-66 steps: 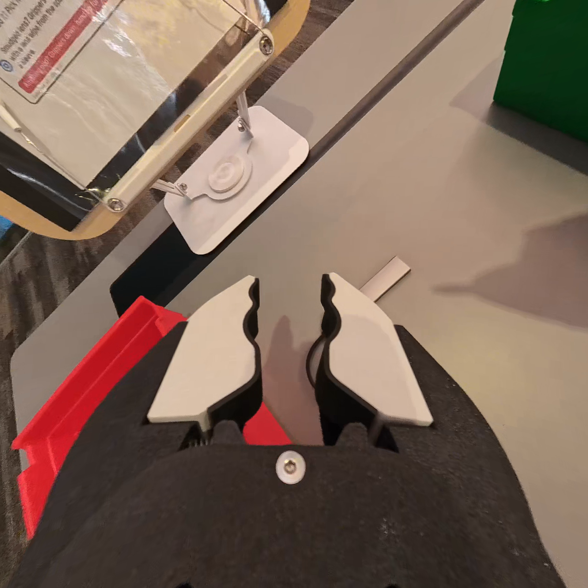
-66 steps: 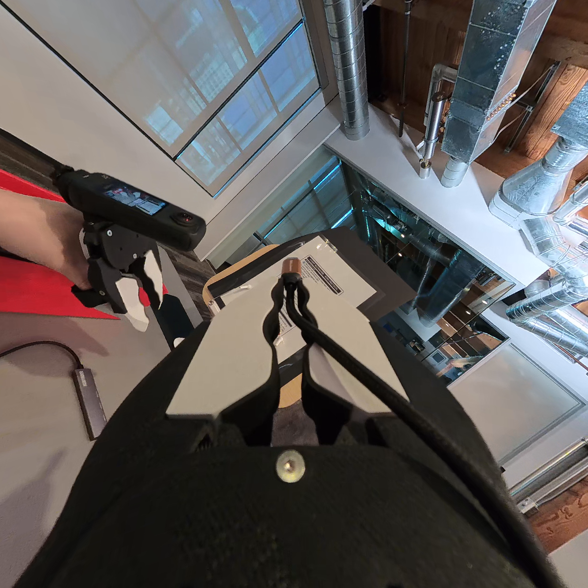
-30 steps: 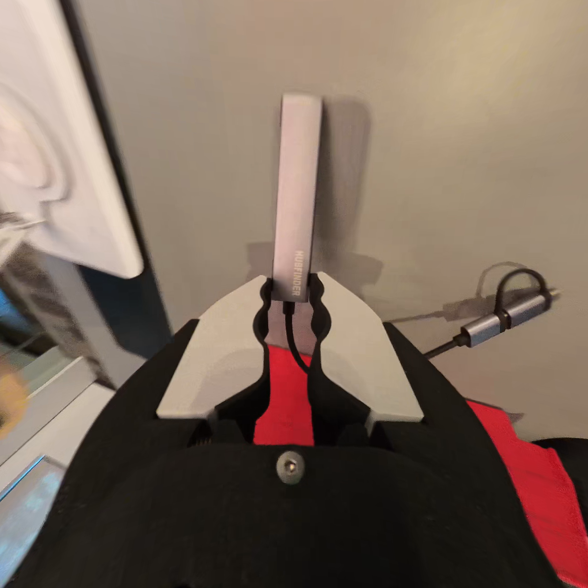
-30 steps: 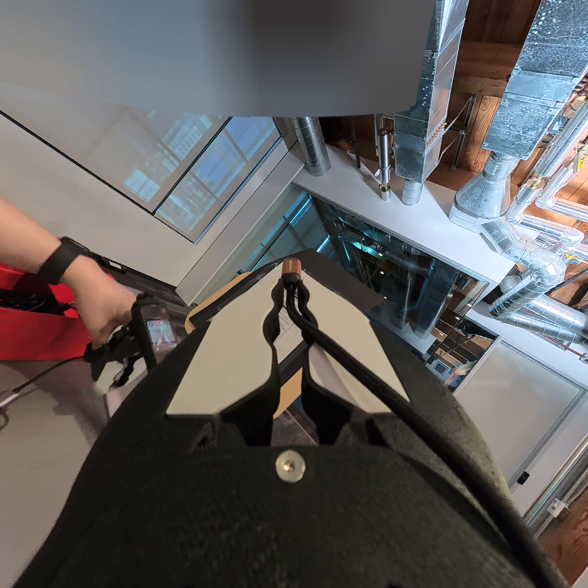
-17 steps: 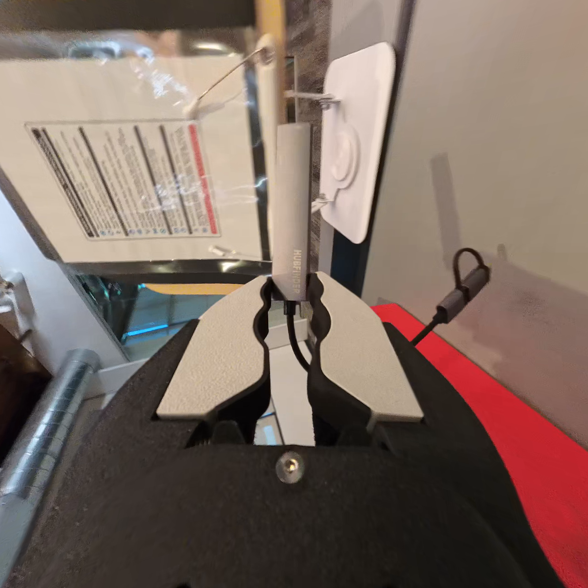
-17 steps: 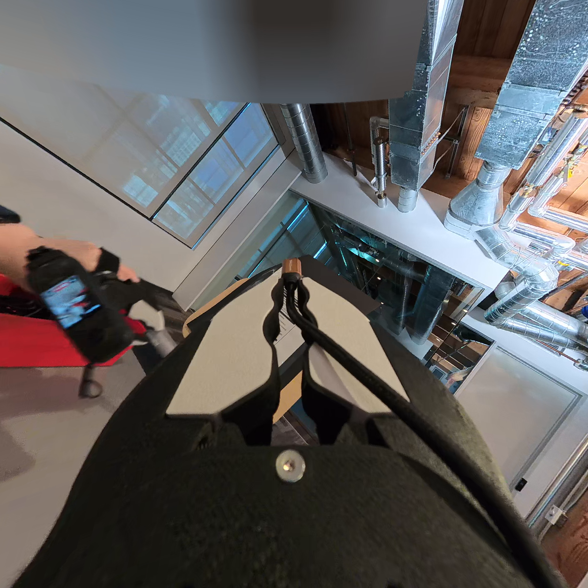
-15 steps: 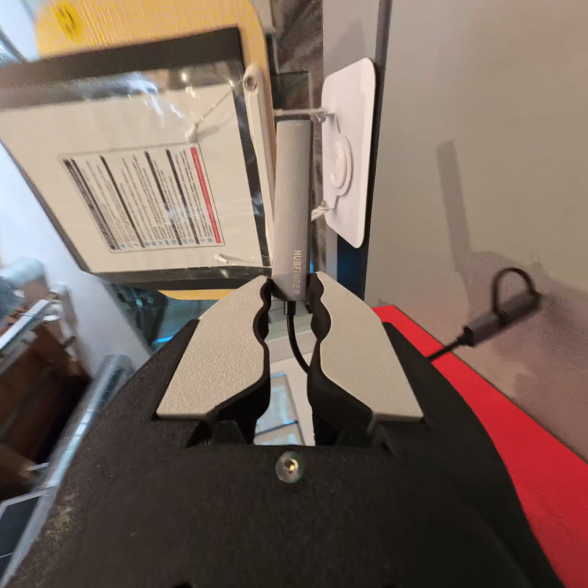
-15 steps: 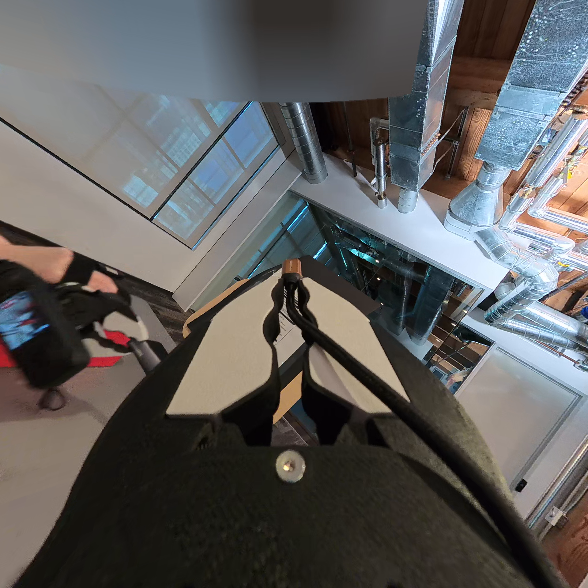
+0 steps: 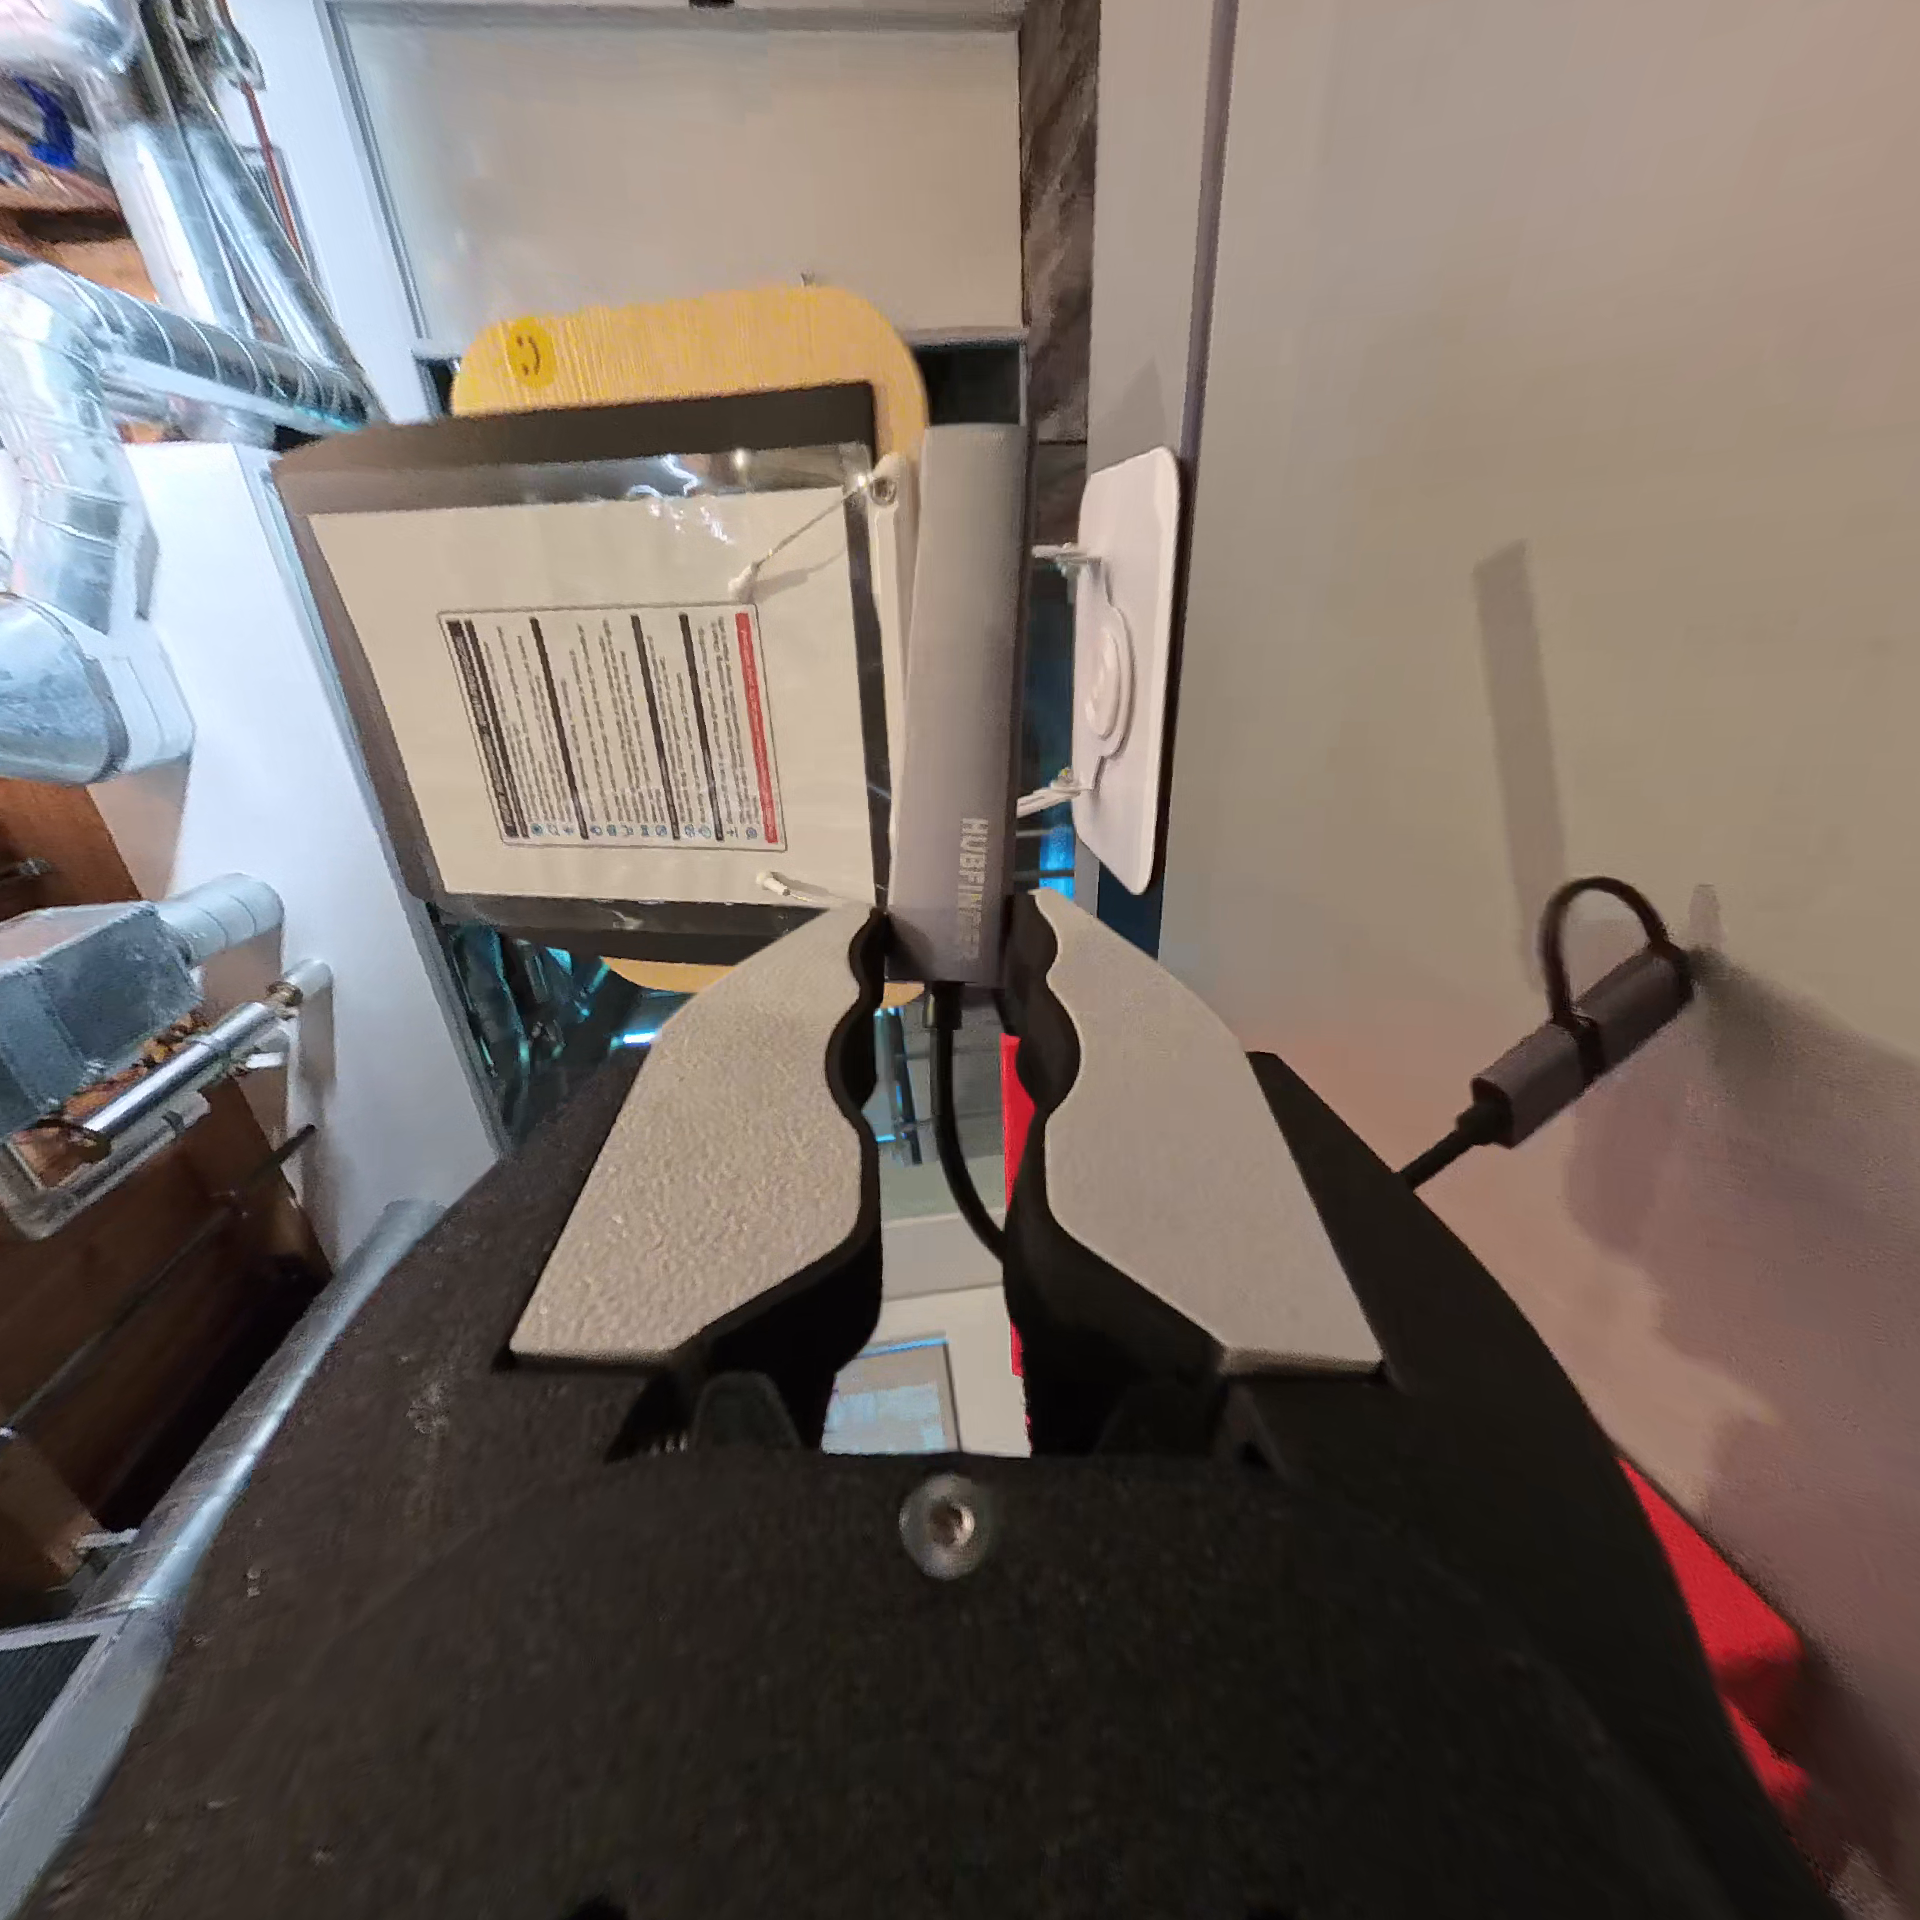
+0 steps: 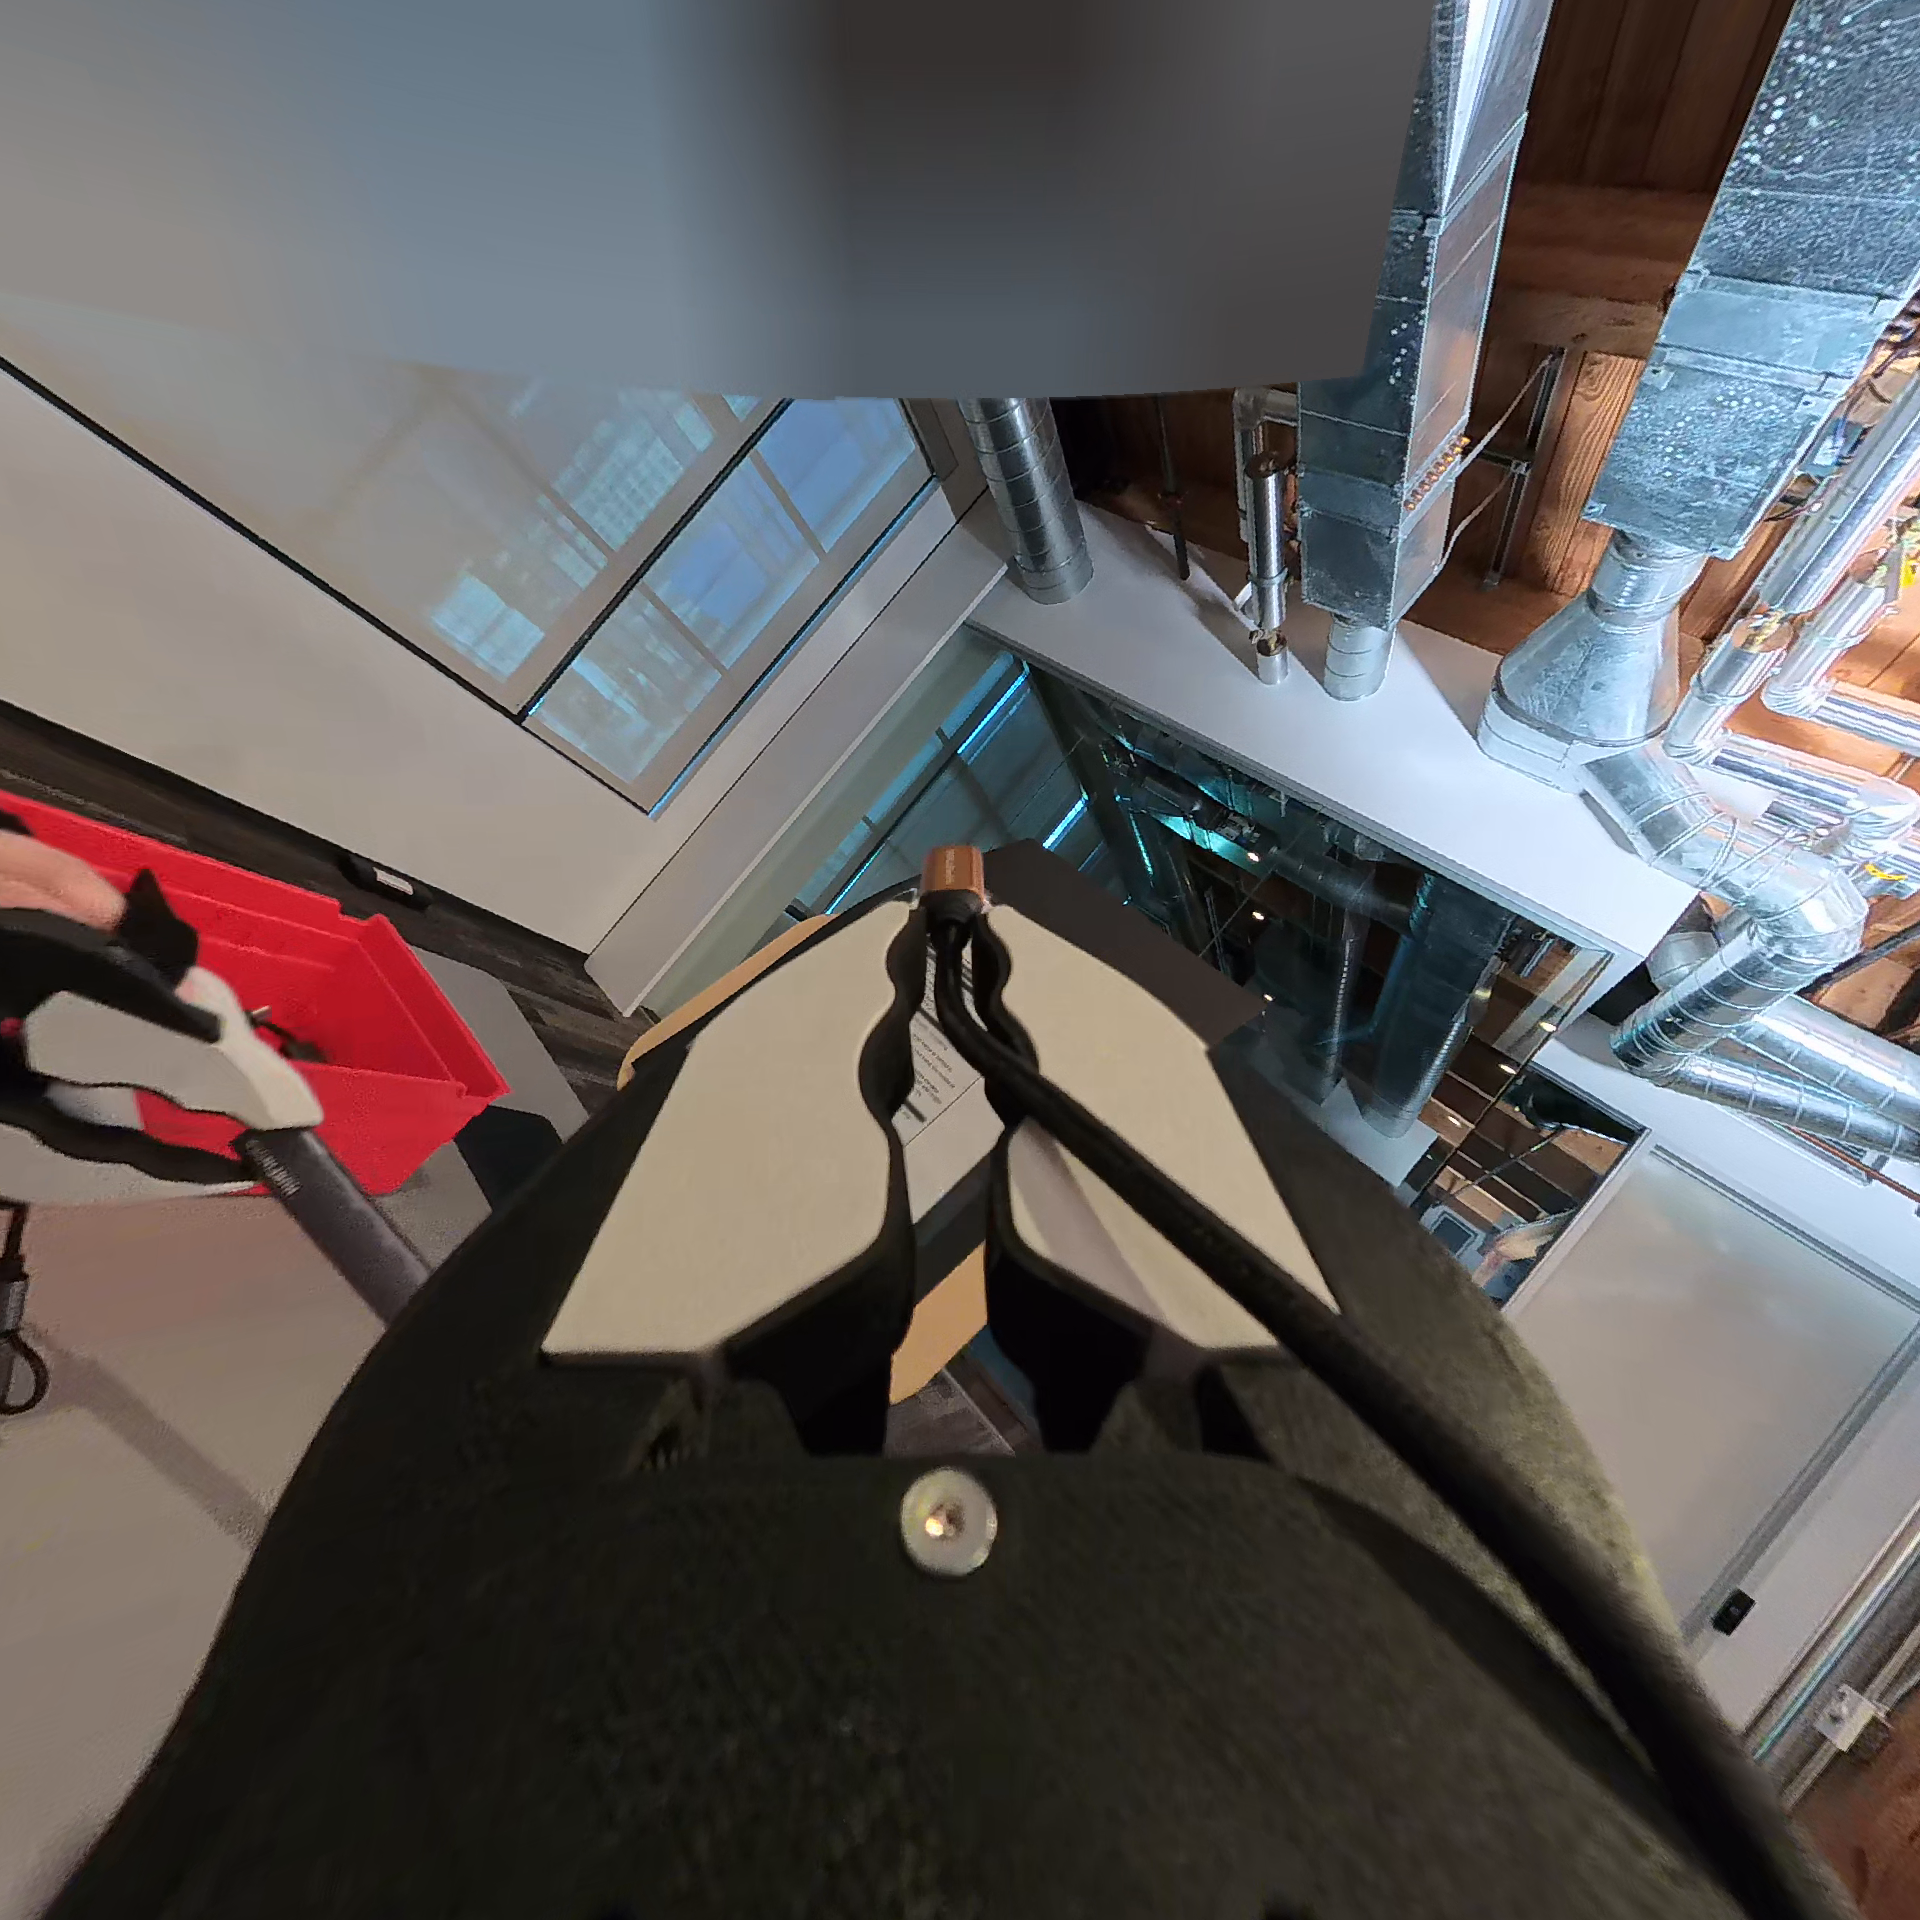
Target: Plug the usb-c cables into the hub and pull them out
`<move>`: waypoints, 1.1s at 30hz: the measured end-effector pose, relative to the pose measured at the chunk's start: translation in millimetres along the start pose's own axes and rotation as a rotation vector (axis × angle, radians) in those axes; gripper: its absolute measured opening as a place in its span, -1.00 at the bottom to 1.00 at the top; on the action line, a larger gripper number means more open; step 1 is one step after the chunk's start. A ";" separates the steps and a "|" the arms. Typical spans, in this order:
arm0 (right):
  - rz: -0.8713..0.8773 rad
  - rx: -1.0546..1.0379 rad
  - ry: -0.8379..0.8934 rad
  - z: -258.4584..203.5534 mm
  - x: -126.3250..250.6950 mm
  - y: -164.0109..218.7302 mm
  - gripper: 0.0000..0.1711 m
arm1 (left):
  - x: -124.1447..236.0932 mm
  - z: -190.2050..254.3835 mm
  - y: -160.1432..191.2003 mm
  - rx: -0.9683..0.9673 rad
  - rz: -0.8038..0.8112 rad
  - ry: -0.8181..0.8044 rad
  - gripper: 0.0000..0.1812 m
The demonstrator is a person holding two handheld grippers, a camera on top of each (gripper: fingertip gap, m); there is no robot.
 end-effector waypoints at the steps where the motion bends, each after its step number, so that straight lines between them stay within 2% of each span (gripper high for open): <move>1: -0.001 -0.006 -0.003 0.4 -0.3 0.4 -0.89 | 7.5 5.4 -3.9 -0.020 0.010 -0.019 -0.75; 4: -0.001 -0.019 -0.009 1.3 -1.2 2.3 -0.90 | 28.0 21.2 -15.2 -0.065 0.040 -0.093 -0.75; 15: 0.004 -0.014 -0.048 -8.6 -8.7 0.5 -0.90 | 56.4 74.2 -47.9 -0.021 0.101 -0.022 -0.75; 21: -0.005 -0.016 -0.058 -10.6 -11.6 2.5 -0.89 | 67.8 58.1 -24.4 0.386 0.337 -0.005 -0.75; 24: -0.017 -0.018 -0.053 -9.3 -12.5 5.8 -0.89 | 69.2 56.7 -7.2 0.518 0.372 -0.012 -0.75; 27: -0.026 -0.018 -0.050 -8.6 -12.8 7.8 -0.89 | 77.7 58.8 -1.5 0.580 0.474 -0.037 -0.75; 33: -0.050 -0.011 -0.044 -7.8 -14.0 12.2 -0.89 | 78.5 63.3 1.3 0.626 0.515 -0.017 -0.75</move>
Point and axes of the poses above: each gripper's, where its closed fingertips meet, x back along the fingers, y out of its underside, z = x × y across the jaws, the point moved 7 cm from there along x, back along the fingers, and after that the axes turned 15 degrees about -x, right-handed, at the moved point
